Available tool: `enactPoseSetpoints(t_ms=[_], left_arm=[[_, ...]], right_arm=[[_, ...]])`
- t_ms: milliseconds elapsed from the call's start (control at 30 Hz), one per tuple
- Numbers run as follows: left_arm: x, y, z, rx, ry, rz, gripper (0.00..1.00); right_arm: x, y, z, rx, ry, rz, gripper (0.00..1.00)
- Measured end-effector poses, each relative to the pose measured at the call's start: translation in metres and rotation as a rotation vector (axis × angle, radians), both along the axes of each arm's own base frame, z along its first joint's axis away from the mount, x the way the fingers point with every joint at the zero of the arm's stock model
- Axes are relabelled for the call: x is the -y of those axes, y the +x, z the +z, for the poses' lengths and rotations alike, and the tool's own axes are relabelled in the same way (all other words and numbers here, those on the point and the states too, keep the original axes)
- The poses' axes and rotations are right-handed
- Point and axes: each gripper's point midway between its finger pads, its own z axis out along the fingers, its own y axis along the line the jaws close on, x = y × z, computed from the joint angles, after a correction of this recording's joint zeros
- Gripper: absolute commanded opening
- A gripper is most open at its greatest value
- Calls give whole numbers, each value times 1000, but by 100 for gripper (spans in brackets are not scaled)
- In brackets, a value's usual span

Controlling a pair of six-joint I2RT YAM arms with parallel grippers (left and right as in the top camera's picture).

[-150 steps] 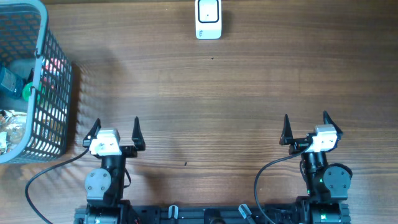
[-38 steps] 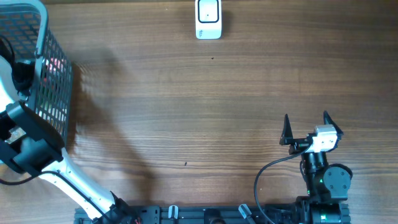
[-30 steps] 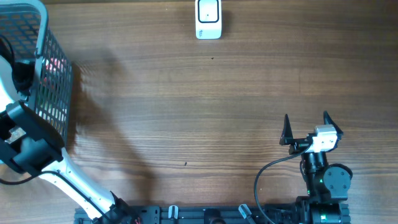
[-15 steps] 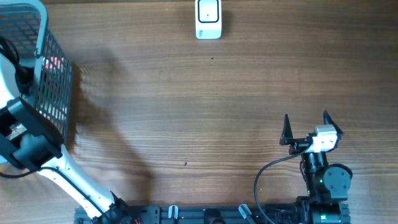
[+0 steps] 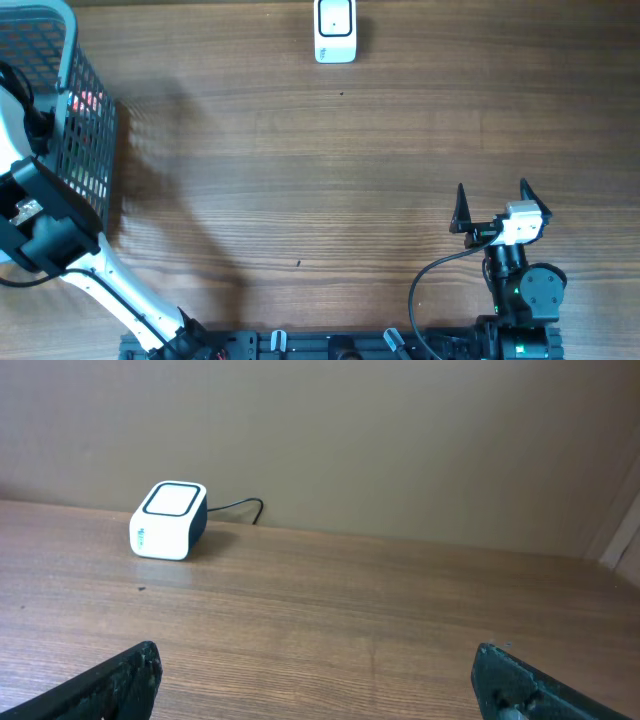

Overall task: Scan the item barcode
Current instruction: 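Grasp the green-capped jar by its lid with the left gripper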

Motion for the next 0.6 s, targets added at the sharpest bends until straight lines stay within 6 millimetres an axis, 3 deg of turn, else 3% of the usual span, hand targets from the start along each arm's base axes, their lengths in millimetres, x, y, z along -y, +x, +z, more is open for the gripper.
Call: enactPoseSetpoints(t_ms=[133, 233, 367, 533, 600], left_arm=[[3, -4, 9, 2, 1, 0, 59], [3, -4, 38, 51, 34, 0, 60], [5, -7, 102, 176, 119, 0, 59], [17, -24, 181, 327, 217, -1, 61], [24, -29, 202, 381, 233, -5, 61]], right_arm=[[0, 0, 0, 0, 0, 0, 100], [0, 0, 0, 0, 0, 0, 100], [0, 0, 0, 0, 0, 0, 100], [0, 0, 0, 0, 0, 0, 100], [0, 0, 0, 0, 0, 0, 100]])
